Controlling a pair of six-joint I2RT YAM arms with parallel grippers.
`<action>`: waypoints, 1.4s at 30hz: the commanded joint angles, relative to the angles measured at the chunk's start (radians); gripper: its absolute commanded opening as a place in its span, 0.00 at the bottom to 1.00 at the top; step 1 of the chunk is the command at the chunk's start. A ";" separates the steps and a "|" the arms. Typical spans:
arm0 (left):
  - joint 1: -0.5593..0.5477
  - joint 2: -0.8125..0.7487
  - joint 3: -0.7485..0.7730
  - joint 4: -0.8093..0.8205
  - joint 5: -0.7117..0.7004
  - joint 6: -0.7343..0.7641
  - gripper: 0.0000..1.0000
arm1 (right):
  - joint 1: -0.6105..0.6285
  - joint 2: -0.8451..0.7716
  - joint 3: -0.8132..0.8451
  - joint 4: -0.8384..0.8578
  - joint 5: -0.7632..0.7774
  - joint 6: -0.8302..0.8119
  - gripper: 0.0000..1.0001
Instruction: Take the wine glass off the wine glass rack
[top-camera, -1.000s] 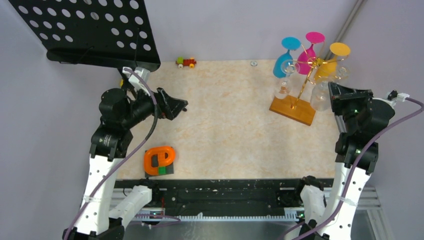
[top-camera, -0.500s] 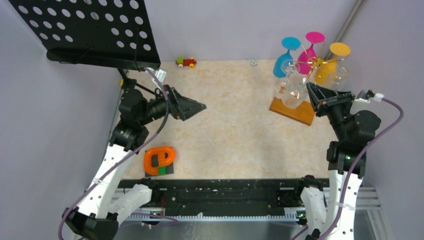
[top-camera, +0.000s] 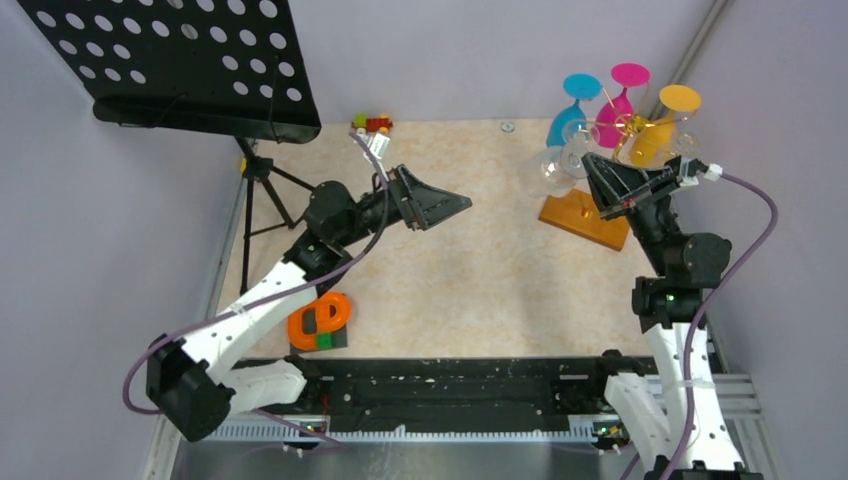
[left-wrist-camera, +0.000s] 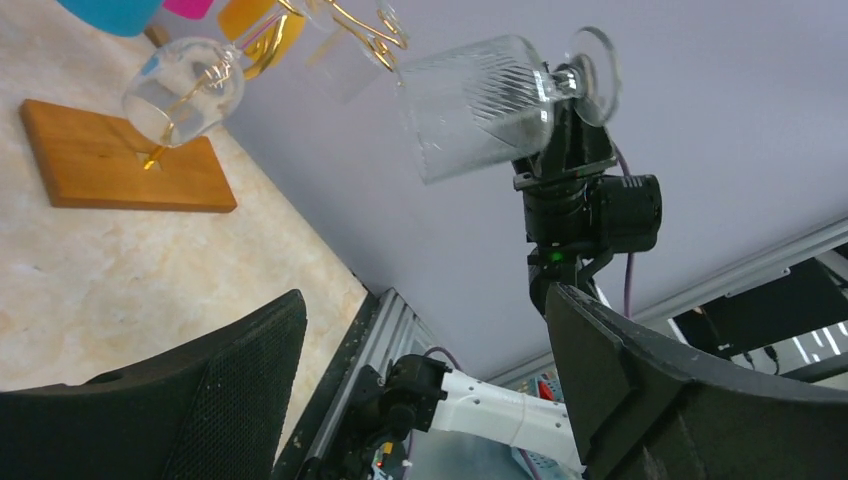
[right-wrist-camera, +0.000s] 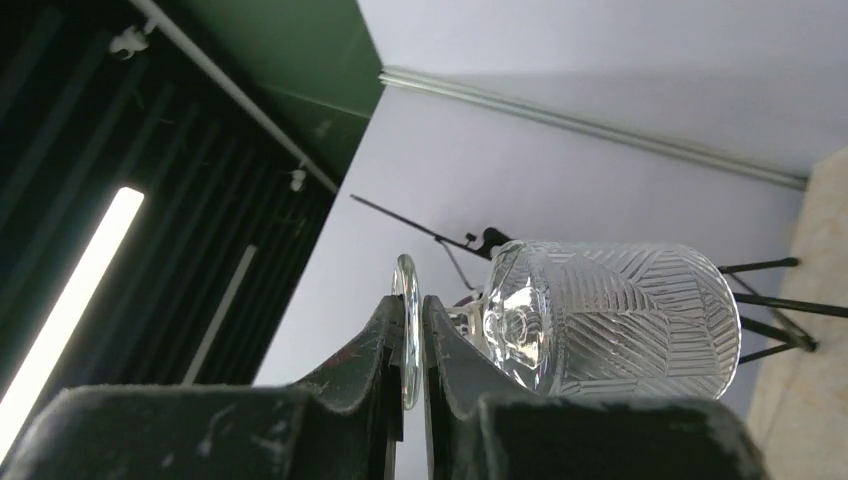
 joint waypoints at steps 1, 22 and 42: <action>-0.054 0.081 0.042 0.222 -0.071 -0.149 0.93 | 0.088 -0.006 -0.023 0.339 0.053 0.121 0.00; -0.183 0.294 0.151 0.639 -0.029 -0.529 0.66 | 0.126 -0.026 -0.130 0.485 -0.006 0.325 0.00; -0.227 0.337 0.221 0.880 0.049 -0.563 0.00 | 0.128 -0.046 -0.179 0.390 -0.050 0.299 0.02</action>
